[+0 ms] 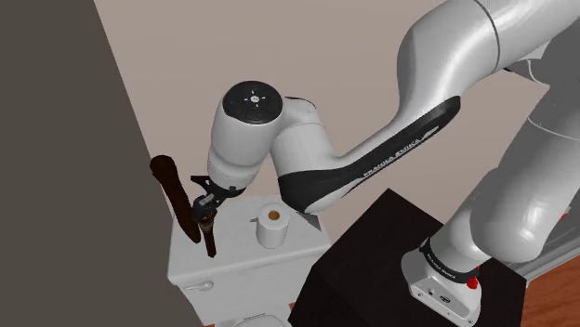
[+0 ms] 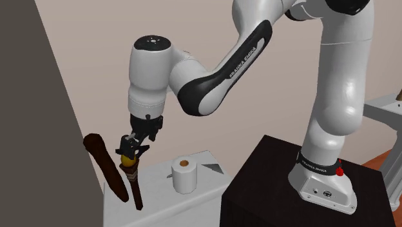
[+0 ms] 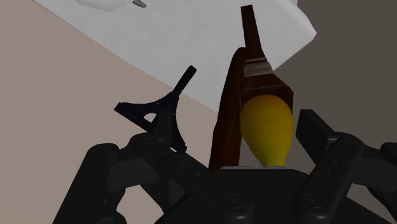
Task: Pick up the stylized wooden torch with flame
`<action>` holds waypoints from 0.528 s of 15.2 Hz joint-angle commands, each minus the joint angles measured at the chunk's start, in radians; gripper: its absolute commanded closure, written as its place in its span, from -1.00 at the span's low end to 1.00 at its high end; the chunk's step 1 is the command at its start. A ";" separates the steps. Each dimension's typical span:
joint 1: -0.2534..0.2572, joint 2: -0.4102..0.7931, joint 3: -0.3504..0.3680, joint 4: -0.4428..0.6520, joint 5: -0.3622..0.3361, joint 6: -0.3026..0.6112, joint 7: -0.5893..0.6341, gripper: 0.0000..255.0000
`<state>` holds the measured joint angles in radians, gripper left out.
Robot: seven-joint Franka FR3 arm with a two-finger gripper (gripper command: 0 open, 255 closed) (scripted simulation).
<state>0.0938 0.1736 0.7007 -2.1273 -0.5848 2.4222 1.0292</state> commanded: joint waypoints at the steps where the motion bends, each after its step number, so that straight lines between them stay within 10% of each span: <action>1: 0.048 0.081 -0.013 0.057 -0.100 -0.016 0.074 -1.00; 8: 0.094 0.161 -0.057 0.066 -0.204 0.019 0.157 -1.00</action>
<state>0.1815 0.3228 0.6508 -2.0621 -0.7733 2.4348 1.1735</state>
